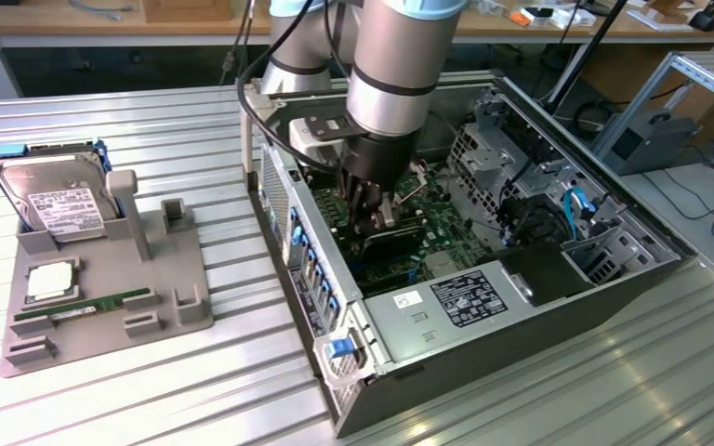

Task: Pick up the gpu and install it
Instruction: 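Press down on the gpu until it lock into place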

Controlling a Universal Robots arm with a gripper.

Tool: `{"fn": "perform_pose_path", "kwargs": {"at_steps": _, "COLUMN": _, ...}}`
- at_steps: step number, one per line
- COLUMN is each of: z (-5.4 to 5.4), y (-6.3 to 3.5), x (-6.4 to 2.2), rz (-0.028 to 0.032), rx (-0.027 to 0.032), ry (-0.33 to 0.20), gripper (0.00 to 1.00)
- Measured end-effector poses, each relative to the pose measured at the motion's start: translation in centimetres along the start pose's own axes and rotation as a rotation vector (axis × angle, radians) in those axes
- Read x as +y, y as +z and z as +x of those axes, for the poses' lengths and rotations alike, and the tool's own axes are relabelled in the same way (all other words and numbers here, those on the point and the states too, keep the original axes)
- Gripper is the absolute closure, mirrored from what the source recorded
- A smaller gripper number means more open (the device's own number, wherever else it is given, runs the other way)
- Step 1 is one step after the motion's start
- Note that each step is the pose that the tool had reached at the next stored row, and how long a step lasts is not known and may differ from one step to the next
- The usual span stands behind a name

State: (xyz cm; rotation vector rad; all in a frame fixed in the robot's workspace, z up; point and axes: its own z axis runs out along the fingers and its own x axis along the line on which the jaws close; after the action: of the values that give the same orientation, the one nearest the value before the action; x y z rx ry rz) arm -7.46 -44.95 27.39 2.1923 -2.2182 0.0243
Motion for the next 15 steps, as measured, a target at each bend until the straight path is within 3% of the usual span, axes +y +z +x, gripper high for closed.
{"fn": "perform_pose_path", "kwargs": {"at_steps": 11, "z": 0.29, "y": 0.57, "x": -0.16, "rz": -0.0002, "rx": 0.0001, "ry": -0.001, "gripper": 0.89}}
{"fn": "perform_pose_path", "kwargs": {"at_steps": 15, "z": 0.28, "y": 0.33, "x": -0.29, "rz": 0.0009, "rx": -0.0018, "ry": -0.001, "gripper": 0.89}}
